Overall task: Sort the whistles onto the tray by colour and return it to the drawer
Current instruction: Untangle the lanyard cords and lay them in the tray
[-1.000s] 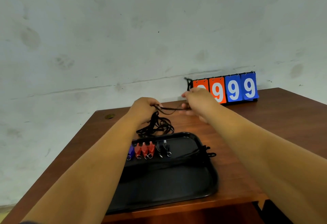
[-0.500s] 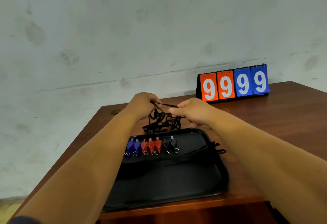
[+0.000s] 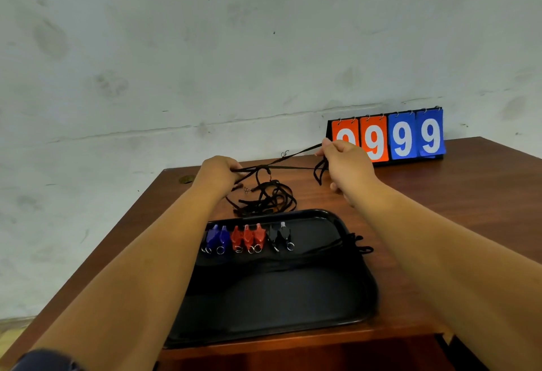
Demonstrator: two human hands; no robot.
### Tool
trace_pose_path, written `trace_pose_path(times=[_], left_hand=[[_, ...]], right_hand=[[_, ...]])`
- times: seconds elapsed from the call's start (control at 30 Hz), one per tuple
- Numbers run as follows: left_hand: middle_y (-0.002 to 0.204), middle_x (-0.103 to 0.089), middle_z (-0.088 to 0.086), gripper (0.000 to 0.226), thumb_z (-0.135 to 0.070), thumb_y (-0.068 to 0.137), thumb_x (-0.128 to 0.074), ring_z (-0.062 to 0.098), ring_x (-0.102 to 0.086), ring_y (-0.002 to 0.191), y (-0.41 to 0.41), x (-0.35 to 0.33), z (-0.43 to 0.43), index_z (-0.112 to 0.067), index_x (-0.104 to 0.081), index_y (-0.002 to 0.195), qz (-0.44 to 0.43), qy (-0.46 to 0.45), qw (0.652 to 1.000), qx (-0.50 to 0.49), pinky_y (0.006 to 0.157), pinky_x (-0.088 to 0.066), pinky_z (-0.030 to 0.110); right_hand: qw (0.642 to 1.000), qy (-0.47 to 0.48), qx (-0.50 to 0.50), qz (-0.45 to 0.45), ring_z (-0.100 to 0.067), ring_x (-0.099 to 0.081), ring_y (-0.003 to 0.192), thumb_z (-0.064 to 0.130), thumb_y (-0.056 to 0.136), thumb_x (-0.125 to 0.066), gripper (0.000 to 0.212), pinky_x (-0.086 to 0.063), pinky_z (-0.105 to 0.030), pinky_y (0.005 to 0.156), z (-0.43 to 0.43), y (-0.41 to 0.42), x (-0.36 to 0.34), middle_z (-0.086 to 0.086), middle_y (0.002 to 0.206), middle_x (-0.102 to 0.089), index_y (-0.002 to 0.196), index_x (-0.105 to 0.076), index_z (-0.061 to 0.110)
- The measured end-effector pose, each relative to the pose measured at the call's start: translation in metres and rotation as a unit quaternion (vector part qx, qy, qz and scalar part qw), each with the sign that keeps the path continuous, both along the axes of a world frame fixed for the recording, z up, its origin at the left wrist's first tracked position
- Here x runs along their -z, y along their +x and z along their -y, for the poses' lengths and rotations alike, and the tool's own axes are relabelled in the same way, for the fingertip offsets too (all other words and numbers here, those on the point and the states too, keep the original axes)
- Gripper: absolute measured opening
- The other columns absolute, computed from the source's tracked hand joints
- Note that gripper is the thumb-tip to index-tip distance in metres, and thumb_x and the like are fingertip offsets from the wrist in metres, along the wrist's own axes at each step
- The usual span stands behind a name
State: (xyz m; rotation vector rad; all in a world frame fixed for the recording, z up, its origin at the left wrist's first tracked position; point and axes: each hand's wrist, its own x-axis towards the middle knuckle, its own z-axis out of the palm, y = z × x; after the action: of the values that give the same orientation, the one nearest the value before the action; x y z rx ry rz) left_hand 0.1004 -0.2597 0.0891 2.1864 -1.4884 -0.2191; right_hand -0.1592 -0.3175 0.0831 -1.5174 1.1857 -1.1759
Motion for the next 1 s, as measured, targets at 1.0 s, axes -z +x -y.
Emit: trace_pose_path(times=[1.0], left_hand=[[0.148,-0.057,-0.005,0.069,-0.013,0.092,-0.073,0.014,-0.058,0.13,-0.02,0.01,-0.006,-0.021,-0.048,0.155,-0.075,0.146,0.97,0.18,0.11,-0.045,0.033]], right_hand=[[0.996,-0.055,-0.043,0.057,-0.012,-0.056,0.054,0.04,0.114,-0.045,0.031,-0.069,-0.04,0.065,0.005,0.006,-0.029,0.008,0.116,-0.073,0.123,-0.073,0.032]])
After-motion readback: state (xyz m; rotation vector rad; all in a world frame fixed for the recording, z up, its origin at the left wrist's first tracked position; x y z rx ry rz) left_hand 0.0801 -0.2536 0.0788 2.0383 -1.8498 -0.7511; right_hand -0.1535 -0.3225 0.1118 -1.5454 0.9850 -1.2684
